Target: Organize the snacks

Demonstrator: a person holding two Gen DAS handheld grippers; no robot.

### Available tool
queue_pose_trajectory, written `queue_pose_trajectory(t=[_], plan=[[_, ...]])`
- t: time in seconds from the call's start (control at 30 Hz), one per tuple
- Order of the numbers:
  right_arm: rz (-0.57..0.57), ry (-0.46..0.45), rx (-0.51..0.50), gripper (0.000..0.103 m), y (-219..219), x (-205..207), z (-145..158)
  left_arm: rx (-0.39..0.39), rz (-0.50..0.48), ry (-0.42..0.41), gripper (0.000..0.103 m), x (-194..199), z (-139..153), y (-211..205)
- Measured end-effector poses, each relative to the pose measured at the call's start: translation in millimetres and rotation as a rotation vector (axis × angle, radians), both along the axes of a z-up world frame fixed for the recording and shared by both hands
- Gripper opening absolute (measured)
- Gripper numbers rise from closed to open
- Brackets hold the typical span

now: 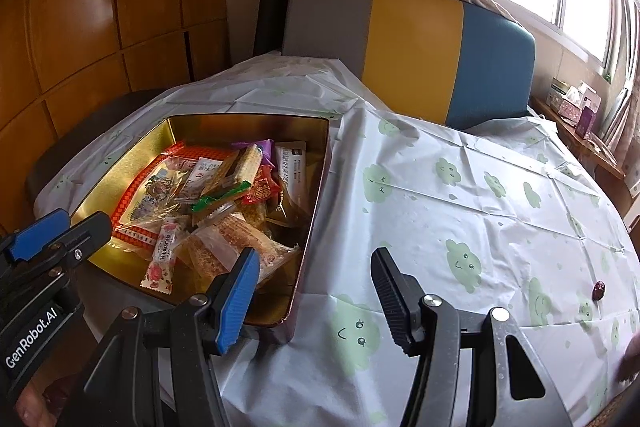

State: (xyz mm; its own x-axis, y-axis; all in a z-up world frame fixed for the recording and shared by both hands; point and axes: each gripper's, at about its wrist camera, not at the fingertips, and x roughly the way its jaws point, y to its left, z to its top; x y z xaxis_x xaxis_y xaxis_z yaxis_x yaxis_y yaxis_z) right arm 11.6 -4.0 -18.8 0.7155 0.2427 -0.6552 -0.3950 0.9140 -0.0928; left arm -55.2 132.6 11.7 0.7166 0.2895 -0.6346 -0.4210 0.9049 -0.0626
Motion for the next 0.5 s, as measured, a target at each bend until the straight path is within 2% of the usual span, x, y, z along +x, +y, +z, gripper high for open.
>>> queue_pose_trajectory(t=[0.5], plan=[[0.007,-0.001,-0.001,0.059,-0.7,-1.7,-2.7,0.001,0.004,-0.005,0.051,-1.4,0.7,0.2]])
